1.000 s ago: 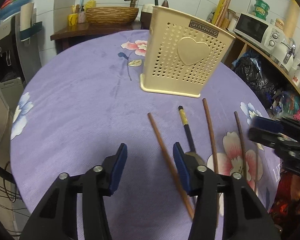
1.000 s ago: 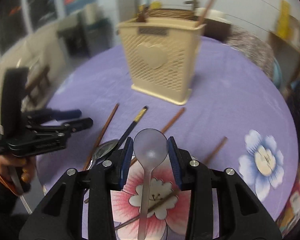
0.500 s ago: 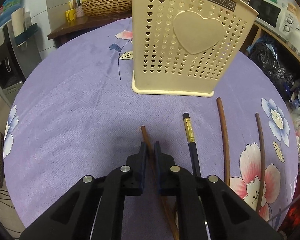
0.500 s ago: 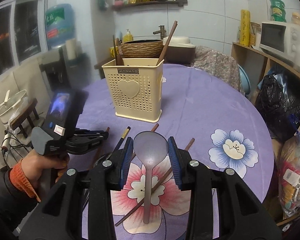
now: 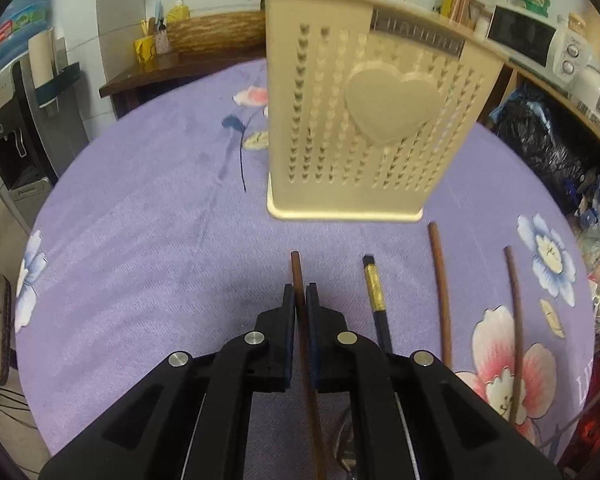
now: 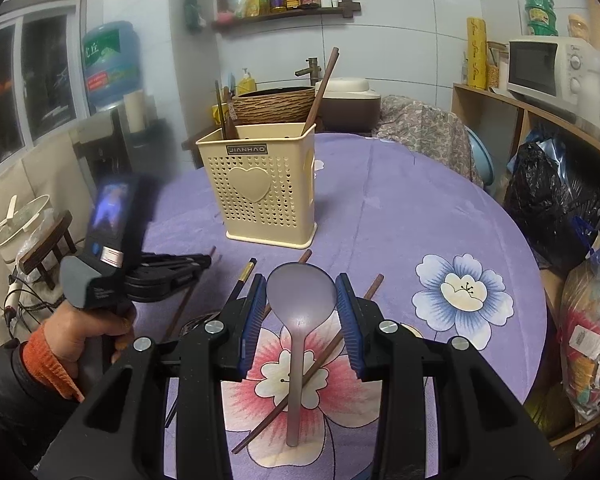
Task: Organize utensils
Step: 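Grasp a wooden chopstick with the left tool while the right tool holds the plastic spoon, then carry the chopstick and plastic spoon over the beige holder and lower them inside, then open both tools to release the utensils and withdraw, then move the left tool onto the metal spoon and close on it, then lift the metal spoon with the left tool while the right tool grasps a wooden chopstick, then carry the metal spoon and chopstick over the beige holder and lower them inside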
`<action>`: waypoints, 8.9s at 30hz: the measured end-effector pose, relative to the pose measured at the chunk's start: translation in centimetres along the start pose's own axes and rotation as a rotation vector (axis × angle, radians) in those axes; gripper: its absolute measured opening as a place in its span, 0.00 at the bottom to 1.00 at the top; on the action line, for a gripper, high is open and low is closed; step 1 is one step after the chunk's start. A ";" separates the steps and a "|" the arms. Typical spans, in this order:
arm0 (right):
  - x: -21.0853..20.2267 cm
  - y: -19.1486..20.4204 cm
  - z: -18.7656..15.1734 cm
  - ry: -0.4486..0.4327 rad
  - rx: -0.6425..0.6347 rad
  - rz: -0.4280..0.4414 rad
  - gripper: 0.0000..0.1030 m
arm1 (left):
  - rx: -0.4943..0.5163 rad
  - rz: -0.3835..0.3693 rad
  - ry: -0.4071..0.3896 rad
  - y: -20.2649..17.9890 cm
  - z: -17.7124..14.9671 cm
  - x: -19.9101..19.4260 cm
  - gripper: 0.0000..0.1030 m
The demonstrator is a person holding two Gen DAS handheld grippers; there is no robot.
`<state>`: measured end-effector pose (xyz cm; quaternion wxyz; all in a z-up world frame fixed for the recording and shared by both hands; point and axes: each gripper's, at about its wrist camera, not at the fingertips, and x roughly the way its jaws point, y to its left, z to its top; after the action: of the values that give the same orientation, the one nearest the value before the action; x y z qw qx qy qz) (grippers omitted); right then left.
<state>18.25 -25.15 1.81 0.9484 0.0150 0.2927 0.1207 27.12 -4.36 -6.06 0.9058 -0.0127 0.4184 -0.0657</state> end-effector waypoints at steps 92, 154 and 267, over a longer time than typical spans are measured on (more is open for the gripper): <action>4.7 1.8 7.1 -0.185 -0.061 -0.126 0.91 | -0.009 -0.092 -0.369 3.3 3.3 -12.0 0.90; 4.6 -1.1 -6.0 0.141 0.088 -0.146 0.91 | -0.192 -0.348 0.072 5.5 -6.8 -2.2 0.10; -3.7 -1.5 12.7 -0.215 0.076 0.248 0.07 | -0.079 -0.192 -0.340 4.2 4.0 -13.0 0.36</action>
<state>22.69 -26.97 14.23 0.9510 0.0994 0.1896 0.2232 22.28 1.34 6.05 0.9517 -0.0993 0.2585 -0.1323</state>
